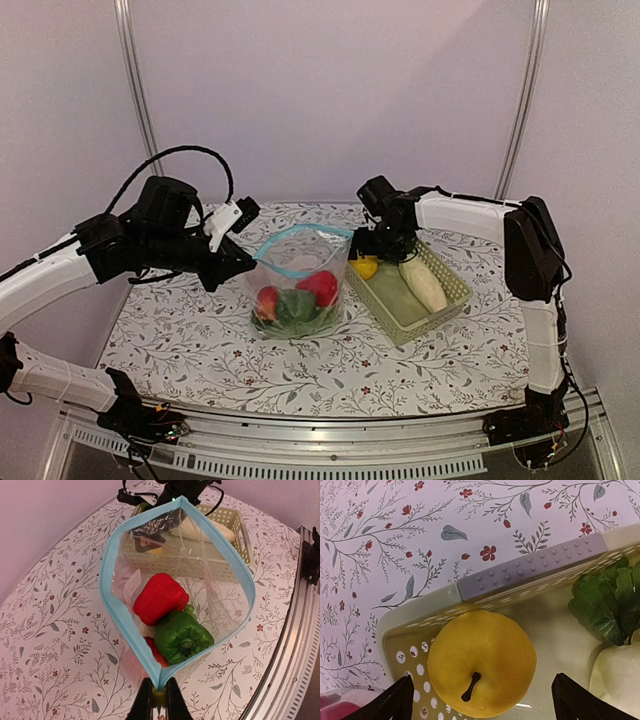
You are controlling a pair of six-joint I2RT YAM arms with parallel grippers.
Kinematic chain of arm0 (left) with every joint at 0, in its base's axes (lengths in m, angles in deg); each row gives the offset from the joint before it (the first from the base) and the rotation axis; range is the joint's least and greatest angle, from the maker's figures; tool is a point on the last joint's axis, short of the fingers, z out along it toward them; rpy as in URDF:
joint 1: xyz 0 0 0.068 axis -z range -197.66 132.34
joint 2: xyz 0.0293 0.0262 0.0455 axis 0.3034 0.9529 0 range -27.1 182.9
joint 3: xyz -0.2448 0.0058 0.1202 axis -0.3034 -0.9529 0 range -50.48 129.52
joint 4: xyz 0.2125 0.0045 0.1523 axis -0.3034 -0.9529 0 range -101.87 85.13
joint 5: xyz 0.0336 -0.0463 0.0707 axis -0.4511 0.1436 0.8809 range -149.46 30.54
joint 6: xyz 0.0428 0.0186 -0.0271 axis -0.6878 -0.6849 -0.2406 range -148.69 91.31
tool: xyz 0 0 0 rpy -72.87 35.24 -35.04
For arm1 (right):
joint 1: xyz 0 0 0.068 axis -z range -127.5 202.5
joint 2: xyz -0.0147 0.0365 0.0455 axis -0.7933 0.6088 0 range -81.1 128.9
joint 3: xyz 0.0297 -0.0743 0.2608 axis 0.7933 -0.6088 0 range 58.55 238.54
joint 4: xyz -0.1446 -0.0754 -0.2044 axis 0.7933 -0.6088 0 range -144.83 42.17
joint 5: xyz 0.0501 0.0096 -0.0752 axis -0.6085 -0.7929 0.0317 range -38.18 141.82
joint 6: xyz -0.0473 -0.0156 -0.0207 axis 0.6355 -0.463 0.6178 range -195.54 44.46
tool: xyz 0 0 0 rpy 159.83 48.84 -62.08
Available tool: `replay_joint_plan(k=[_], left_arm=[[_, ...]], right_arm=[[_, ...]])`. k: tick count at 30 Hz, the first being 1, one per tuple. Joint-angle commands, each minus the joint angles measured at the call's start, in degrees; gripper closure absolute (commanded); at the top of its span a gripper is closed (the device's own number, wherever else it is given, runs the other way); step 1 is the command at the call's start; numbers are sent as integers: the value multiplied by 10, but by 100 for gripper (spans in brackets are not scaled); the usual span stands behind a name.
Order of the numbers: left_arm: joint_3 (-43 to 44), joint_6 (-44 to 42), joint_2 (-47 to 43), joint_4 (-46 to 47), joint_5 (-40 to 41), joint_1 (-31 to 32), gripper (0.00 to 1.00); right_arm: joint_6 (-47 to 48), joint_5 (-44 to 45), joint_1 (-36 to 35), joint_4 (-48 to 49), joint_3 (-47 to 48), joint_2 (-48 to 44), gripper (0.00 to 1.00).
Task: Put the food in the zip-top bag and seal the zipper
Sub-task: Pick up the fake fruit from the bin.
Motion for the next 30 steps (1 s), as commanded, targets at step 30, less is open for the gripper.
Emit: replay_joint_plan(k=[30], left_arm=[[0,-1,-1,9,-4,-6,100]], right_arm=[[-17,34,1,8,9,45,25]])
